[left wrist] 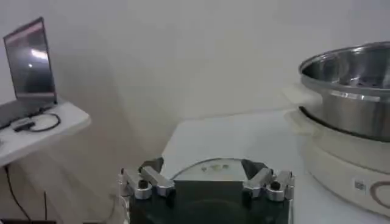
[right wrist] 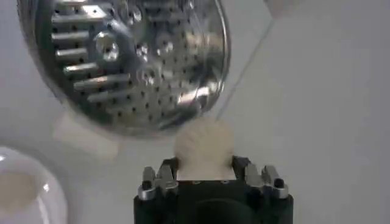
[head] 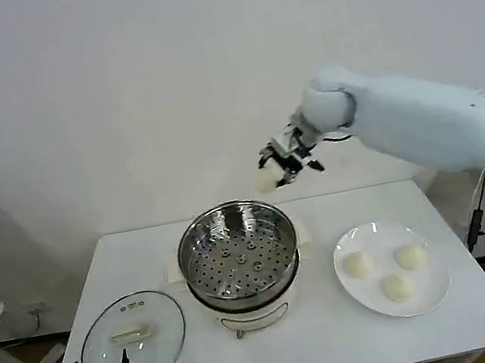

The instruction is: Take steamed baozi put them in steamer then cover it.

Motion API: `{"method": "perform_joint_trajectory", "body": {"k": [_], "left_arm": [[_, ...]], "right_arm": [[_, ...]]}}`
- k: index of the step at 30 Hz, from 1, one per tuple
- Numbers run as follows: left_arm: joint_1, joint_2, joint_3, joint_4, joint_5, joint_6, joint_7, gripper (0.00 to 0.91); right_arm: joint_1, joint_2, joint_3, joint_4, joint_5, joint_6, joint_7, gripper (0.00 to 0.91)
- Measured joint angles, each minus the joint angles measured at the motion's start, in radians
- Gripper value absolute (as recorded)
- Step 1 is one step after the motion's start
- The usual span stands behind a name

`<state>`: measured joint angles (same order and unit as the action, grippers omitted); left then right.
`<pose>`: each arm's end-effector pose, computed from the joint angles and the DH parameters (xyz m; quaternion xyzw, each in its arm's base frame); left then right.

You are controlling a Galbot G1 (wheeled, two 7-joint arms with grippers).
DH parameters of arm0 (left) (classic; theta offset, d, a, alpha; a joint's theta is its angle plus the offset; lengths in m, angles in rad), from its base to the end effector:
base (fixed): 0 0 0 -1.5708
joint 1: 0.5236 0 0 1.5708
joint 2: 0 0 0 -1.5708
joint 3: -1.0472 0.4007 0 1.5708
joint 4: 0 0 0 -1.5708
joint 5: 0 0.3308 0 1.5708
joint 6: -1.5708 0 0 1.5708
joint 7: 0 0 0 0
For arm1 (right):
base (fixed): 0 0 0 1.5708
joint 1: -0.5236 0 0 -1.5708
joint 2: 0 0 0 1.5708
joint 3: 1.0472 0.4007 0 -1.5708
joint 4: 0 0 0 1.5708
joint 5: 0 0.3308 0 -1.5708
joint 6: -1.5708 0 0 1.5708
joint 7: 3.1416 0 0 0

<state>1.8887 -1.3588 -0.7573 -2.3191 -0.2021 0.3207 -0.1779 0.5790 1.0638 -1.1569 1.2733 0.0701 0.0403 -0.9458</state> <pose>0.0379 0.0918 -0.2824 0.1053 -0.9743 -0.0705 0.1863 0.5887 0.0332 -0.0020 0.5571 -0.4366 0.7025 0.0737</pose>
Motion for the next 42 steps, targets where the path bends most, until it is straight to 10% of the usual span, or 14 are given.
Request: {"method": "perform_joint_trajectory", "body": {"k": [33,42], "left_arm": [[-0.017,0.0,-0.073,0.014,-0.232,0.104,-0.022,0.907],[-0.011,-0.003,-0.074,0.005,-0.238,0.108,-0.023,0.907]], "right_arm": [[-0.148,0.31,-0.074,-0.347,-0.387,0.571,0.197,0.635],[-0.186,0.347,-0.059,-0.403,-0.48,0.626,0.222,0.907]]}}
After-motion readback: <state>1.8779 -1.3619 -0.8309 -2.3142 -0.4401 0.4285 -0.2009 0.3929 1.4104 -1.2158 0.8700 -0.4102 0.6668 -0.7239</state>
